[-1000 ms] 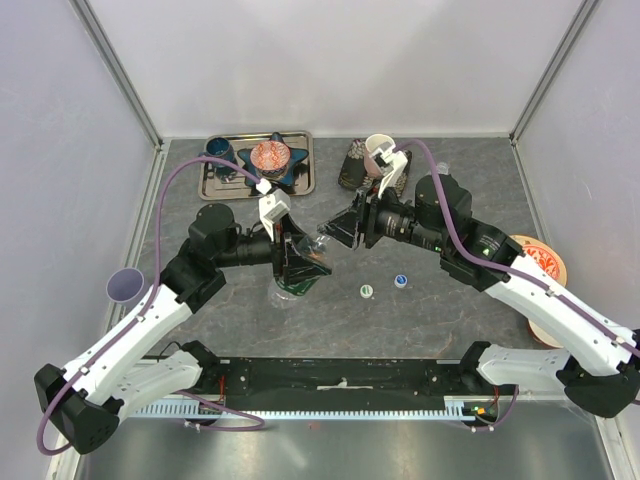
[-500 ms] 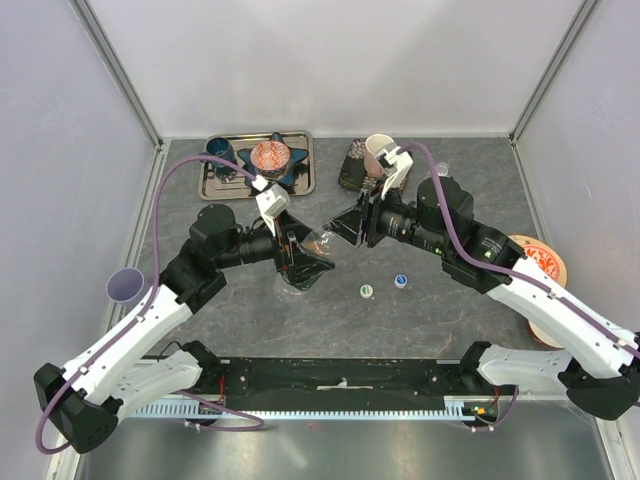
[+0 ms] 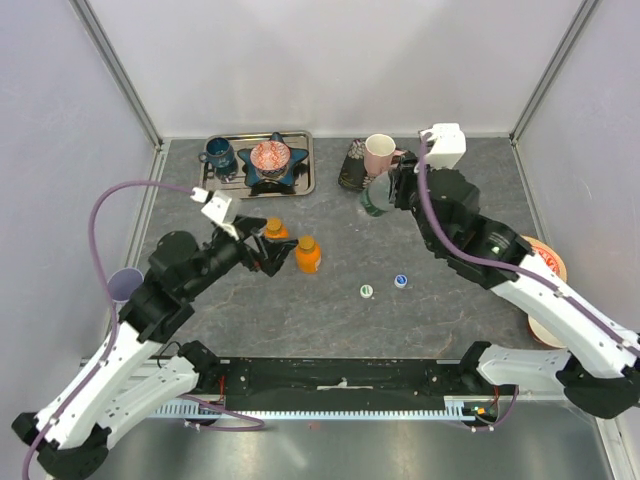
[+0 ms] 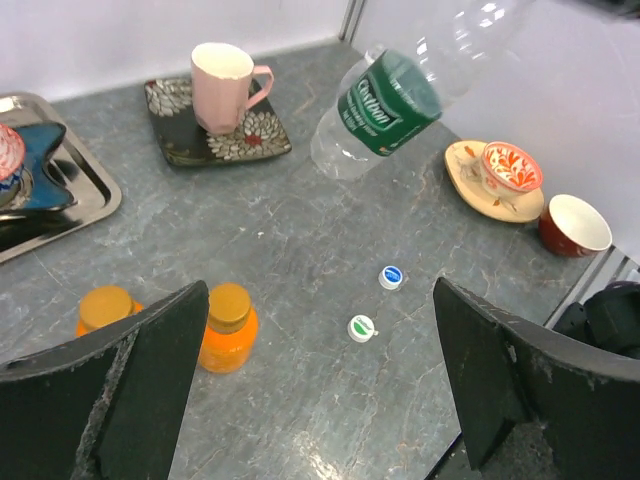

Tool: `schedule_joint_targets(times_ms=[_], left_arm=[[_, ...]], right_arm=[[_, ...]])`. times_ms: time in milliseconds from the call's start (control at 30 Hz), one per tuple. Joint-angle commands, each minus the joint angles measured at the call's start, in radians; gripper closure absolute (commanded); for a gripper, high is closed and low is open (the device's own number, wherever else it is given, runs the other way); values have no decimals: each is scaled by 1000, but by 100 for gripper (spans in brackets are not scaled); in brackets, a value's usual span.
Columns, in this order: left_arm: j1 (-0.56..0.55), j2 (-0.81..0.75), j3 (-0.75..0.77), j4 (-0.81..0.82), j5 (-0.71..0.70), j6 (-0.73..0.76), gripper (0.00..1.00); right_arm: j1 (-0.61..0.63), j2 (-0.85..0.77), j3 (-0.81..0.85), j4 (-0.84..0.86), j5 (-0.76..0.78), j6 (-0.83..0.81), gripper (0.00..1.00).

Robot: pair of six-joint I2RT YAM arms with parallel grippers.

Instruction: Unscrew the bottle caps

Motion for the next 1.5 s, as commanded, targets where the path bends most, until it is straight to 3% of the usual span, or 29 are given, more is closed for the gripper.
schedule_joint_targets(times_ms=[0, 233, 600, 733, 1000, 1200, 1300, 1333, 1467], left_arm=[[-1, -148, -61, 13, -35, 61, 1], [1, -230, -81, -9, 16, 48, 1], [1, -253, -101, -24, 25, 48, 1], [1, -239, -107, -21, 36, 50, 1], [1, -219, -100, -20, 50, 54, 1], [1, -219, -107, -18, 51, 54, 1], [1, -220, -109, -20, 53, 57, 1], [1, -220, -109, -18, 53, 59, 1], [1, -216, -106, -16, 51, 64, 1]], right_arm=[[-56, 61, -138, 160, 300, -132, 100], [-226, 211, -152, 245, 173, -20, 100], [-289, 411, -98, 251, 162, 7, 100], [-300, 411, -174, 378, 168, -5, 100], [-312, 471, -134, 322, 144, 17, 100], [-320, 497, -120, 287, 113, 29, 89], [-321, 498, -109, 270, 110, 40, 65], [-320, 495, -99, 264, 110, 40, 52], [-321, 483, -71, 239, 110, 47, 32]])
